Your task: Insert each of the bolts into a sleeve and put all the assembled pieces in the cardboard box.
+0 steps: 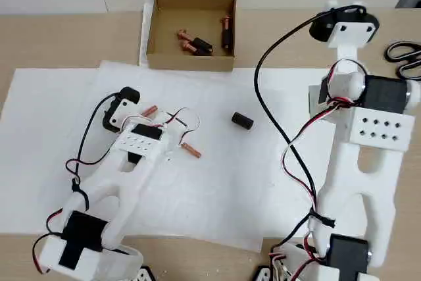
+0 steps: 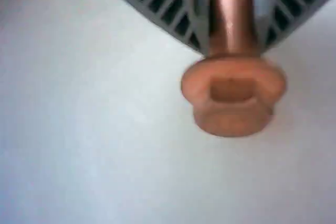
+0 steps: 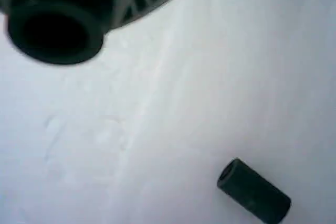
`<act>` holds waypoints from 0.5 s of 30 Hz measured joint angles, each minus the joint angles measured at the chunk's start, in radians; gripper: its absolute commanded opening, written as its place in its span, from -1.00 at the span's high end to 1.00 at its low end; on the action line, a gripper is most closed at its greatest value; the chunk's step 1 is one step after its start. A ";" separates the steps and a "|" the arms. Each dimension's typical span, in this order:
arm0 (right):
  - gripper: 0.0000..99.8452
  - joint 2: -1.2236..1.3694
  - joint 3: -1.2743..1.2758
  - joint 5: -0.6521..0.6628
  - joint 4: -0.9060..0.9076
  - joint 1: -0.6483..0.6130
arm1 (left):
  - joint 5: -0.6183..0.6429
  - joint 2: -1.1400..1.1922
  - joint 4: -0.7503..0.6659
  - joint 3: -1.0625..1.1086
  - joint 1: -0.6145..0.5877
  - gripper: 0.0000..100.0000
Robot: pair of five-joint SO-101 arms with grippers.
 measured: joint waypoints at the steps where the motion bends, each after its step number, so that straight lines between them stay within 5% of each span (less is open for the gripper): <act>1: 0.99 0.000 0.000 0.000 0.000 0.000 | -0.012 0.000 0.034 -0.017 0.002 0.99; 8: 0.99 0.000 0.000 0.000 0.000 0.000 | -0.137 0.002 0.402 -0.261 0.006 0.99; 15: 0.99 0.000 0.000 0.000 0.000 0.000 | -0.474 0.002 0.761 -0.508 0.006 0.99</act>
